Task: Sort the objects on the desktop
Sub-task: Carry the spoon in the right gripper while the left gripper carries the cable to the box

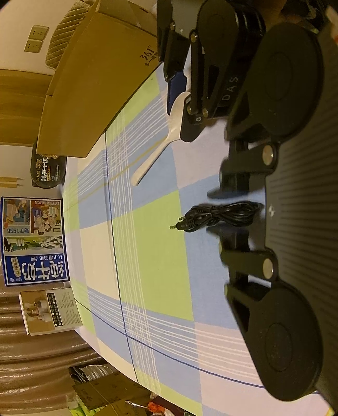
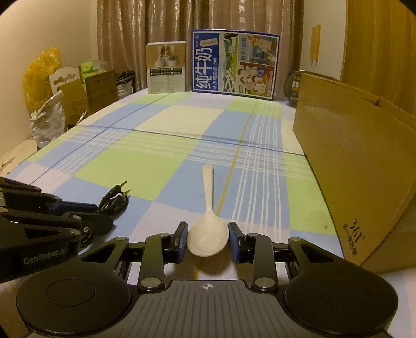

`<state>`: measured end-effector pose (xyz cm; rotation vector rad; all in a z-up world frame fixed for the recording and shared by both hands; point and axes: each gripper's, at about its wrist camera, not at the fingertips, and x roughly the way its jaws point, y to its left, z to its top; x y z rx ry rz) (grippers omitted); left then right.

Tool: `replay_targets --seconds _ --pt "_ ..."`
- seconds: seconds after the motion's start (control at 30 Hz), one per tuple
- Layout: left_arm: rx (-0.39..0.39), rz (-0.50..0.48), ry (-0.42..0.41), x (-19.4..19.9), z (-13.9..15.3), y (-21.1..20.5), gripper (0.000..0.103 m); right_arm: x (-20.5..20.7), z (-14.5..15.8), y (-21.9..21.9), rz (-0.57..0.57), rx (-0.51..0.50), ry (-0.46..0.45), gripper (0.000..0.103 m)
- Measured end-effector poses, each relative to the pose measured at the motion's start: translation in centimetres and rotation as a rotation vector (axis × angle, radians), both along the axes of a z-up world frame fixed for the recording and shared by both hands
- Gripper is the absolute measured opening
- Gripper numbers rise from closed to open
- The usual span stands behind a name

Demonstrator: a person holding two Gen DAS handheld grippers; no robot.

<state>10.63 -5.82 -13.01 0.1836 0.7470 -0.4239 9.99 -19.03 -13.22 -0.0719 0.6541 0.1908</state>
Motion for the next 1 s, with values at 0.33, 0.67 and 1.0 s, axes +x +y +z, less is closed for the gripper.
replay_targets --seconds 0.33,0.67,1.0 --pt "-0.015 0.011 0.017 0.3 0.2 0.5 0.011 -0.2 0.8 -0.3 -0.012 0.018 -0.022 0.030" --pt "-0.027 0.036 0.016 0.6 1.0 1.2 0.010 -0.4 1.6 -0.4 -0.013 0.025 -0.041 0.030" --pt "-0.044 0.020 -0.012 0.3 2.5 0.7 0.011 -1.1 3.6 -0.6 -0.016 0.052 -0.077 0.030"
